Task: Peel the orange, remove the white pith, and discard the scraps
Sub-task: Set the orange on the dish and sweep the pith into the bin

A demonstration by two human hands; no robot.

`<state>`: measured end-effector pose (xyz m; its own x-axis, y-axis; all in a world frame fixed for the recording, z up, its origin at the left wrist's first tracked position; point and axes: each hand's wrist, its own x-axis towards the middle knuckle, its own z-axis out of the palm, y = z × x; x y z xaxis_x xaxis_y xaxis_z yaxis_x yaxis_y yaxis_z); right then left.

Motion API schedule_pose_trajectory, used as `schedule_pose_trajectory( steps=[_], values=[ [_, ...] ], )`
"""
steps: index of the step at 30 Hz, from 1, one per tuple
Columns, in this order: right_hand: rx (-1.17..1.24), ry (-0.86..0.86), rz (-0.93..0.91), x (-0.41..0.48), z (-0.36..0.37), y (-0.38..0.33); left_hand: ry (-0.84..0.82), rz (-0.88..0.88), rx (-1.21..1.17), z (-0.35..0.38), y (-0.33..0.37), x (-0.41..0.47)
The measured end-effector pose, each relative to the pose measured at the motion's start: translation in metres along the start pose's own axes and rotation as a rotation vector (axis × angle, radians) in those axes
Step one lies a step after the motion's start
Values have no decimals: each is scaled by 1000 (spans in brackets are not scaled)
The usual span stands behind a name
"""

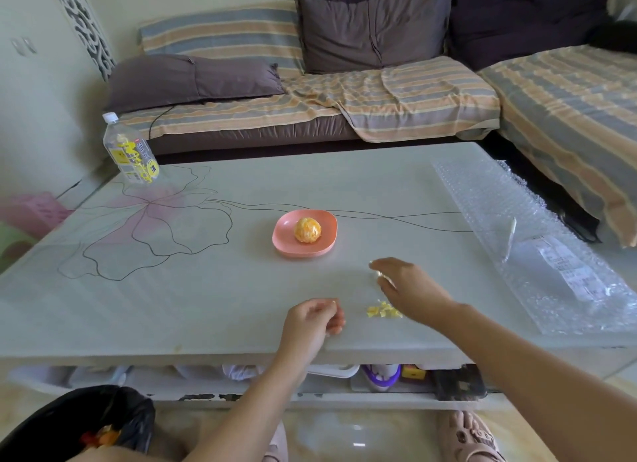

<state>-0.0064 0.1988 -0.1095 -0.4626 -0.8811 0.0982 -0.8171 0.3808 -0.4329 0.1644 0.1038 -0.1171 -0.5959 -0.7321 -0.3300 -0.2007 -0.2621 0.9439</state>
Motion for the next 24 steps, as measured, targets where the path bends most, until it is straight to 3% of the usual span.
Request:
schedule_pose_trajectory(
  steps=[7,17,21,24],
  values=[
    [-77,-139,29,22,4,11,-198,-220,-176,4,6,-18],
    [-46,-136,-184,-38,9,5,-399,-431,-323,18,9,-37],
    [-52,-169,-218,-50,3,4,-454,-546,-348,16,-3,-42],
    [-25,-94,-154,-48,5,10,-442,-574,-377,15,-11,-45]
  ],
)
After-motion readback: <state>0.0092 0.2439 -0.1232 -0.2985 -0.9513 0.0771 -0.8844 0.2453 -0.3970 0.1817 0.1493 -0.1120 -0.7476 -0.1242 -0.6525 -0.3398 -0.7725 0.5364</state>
